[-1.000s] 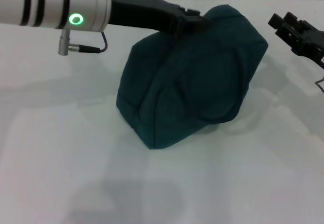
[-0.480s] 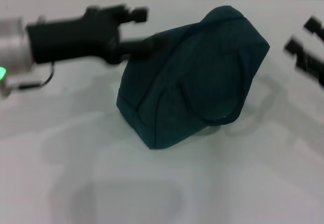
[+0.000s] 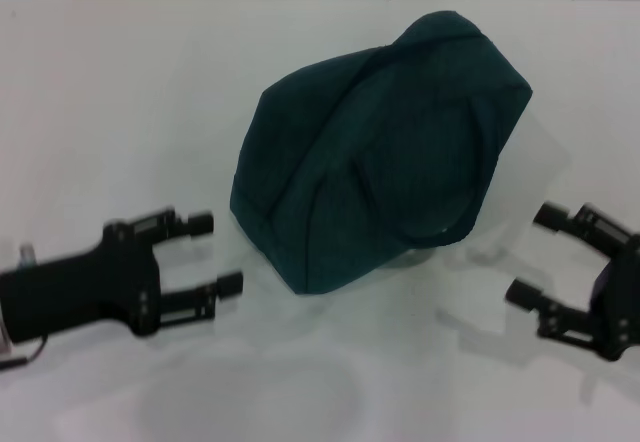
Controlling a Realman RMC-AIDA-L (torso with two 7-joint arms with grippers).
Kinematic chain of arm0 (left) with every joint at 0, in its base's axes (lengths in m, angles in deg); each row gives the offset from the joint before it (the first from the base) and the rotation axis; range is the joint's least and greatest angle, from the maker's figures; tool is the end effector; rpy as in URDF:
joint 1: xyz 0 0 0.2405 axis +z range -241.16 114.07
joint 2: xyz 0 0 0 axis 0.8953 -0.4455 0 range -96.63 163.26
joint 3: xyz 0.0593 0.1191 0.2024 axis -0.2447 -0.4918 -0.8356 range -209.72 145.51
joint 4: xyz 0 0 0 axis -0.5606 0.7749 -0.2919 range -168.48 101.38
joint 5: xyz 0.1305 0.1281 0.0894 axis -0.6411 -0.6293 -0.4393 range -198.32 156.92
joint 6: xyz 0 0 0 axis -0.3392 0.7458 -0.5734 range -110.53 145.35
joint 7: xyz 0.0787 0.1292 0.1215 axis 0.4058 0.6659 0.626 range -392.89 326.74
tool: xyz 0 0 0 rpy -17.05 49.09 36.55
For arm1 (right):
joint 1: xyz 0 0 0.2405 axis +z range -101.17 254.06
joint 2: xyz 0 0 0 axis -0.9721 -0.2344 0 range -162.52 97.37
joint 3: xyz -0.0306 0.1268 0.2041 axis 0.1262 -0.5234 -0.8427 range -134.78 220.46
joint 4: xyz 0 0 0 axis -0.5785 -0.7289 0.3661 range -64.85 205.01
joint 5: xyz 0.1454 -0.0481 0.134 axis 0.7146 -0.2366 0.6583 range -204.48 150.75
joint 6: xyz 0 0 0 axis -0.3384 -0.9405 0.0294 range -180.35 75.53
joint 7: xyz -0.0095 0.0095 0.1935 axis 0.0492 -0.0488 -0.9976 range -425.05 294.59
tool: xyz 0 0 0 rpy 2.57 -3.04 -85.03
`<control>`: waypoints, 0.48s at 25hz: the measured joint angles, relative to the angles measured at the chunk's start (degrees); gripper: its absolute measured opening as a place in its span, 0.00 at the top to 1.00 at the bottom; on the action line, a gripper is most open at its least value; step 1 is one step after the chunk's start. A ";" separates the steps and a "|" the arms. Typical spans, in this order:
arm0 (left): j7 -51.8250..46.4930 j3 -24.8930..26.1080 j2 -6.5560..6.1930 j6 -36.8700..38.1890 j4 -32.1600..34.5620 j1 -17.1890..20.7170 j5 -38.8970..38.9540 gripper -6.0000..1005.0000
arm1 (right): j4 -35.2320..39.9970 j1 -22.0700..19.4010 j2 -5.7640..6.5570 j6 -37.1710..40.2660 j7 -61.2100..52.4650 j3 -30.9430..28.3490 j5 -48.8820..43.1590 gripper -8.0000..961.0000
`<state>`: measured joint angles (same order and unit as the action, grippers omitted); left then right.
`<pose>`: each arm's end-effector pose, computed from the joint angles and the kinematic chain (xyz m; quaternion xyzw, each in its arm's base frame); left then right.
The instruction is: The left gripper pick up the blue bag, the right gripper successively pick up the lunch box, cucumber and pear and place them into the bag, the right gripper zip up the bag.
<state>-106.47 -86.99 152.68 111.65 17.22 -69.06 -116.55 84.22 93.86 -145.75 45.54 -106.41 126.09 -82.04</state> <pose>-0.2668 0.2472 -0.0145 -0.9214 -0.2074 -0.2812 0.1700 0.2370 0.2495 -0.0395 -0.8815 0.1123 0.4208 0.1824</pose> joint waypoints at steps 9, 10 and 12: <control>9.26 5.08 0.03 -0.88 -11.51 -0.92 -6.27 0.20 | -1.74 -0.22 -1.75 -11.49 0.14 0.65 -2.96 0.09; 9.73 5.13 0.08 -0.92 -11.54 -0.77 -6.06 0.20 | -2.07 -0.10 -1.78 -12.06 0.16 0.66 -2.97 0.09; 10.40 5.20 0.16 -0.93 -11.60 -0.62 -5.57 0.20 | -2.28 -0.02 -1.78 -12.69 0.18 0.68 -3.00 0.09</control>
<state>-96.07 -81.79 152.83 110.72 5.62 -69.68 -122.12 81.94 93.84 -147.53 32.85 -106.24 126.77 -85.04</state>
